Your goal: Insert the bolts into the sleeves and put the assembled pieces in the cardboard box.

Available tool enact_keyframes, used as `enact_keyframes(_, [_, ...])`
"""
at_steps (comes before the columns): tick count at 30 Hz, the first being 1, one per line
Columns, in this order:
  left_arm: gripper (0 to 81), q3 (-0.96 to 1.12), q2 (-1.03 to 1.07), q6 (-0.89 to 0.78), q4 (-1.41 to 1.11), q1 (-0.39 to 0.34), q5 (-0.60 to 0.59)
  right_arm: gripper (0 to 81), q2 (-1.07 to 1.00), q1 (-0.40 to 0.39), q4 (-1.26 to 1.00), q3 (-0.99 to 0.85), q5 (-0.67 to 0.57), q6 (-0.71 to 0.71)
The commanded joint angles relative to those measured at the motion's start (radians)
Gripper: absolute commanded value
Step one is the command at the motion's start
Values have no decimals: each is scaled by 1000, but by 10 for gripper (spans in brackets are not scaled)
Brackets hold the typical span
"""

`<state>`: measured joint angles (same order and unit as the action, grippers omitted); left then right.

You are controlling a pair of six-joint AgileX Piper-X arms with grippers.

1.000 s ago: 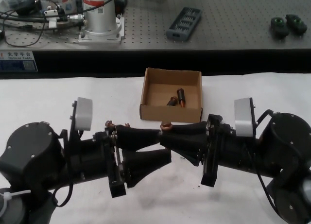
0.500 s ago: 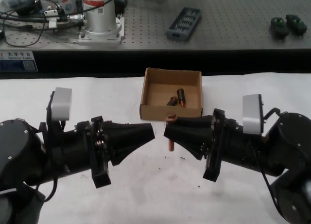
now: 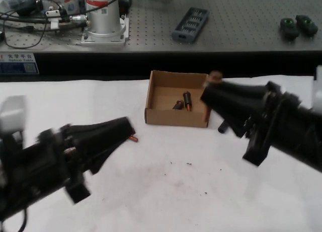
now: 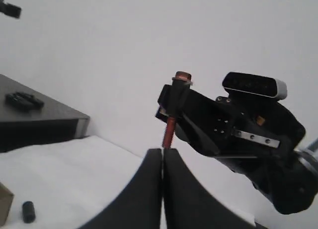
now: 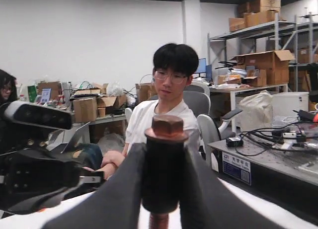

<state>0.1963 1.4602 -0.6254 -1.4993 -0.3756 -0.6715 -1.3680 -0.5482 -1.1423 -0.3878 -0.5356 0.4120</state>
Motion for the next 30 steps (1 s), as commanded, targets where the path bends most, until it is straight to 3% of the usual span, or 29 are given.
enact_keyframes(1, [7,-78,-100,50,97,3,114,73,35,-2,58,-1,51,27])
enact_keyframes(6, [7,-185,-244,199,383,3,373,73,171,-2,344,-13,173,45])
enact_keyframes(8, [7,-196,-287,223,456,3,418,73,204,-2,476,-44,205,40])
enact_keyframes(12, [7,-196,-328,298,582,3,393,73,219,-2,739,-164,248,-30])
enact_keyframes(17, [7,-196,-329,316,574,3,274,73,146,11,1011,-409,278,-155])
enact_keyframes(30, [7,-196,-329,322,549,3,264,73,-434,83,1298,-1040,252,-166])
